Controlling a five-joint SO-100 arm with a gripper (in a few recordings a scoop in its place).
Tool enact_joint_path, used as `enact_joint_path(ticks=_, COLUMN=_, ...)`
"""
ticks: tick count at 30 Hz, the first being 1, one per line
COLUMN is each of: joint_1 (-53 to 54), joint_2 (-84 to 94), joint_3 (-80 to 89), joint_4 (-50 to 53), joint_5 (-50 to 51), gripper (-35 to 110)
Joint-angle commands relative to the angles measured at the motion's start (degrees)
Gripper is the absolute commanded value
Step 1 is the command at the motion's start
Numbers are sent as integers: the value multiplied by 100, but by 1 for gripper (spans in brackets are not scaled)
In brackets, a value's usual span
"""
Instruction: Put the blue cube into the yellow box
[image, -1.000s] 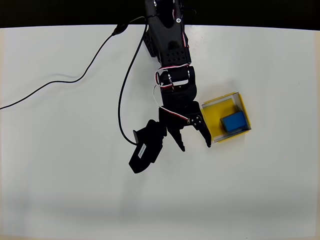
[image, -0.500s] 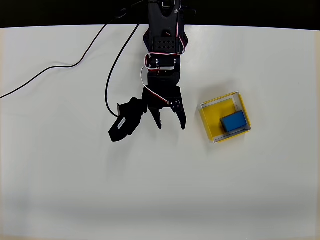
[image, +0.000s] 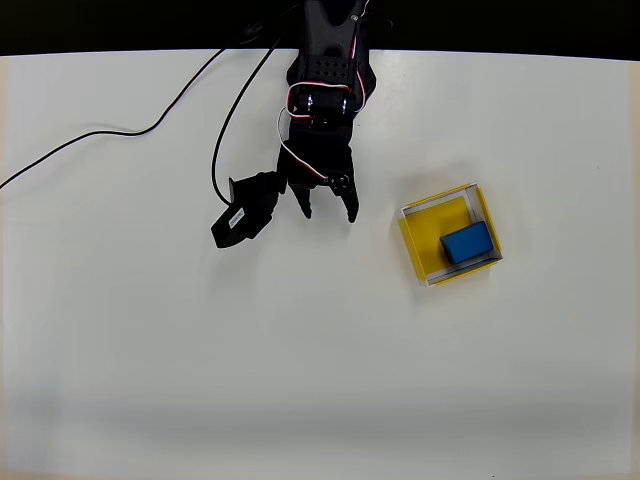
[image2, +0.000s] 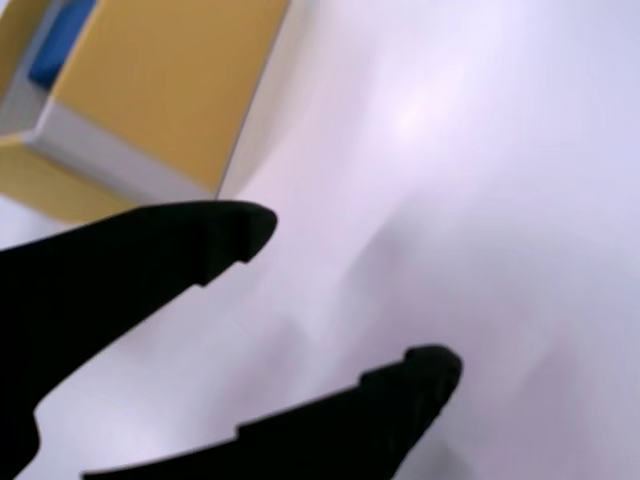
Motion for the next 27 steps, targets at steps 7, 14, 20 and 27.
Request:
enact_joint_path(ticks=7, joint_1=290, joint_2=290, joint_3=167, joint_4=1424, joint_5=-343, gripper=31)
enact_joint_path(ticks=14, joint_1=343, joint_2=290, joint_3=167, joint_4=1415, joint_5=-237, gripper=23)
enact_joint_path(ticks=20, joint_1=343, joint_2=290, joint_3=167, joint_4=1389, joint_5=-62, gripper=21)
enact_joint_path(ticks=27, joint_1=343, joint_2=290, joint_3=167, joint_4=1389, joint_5=-35, gripper=12)
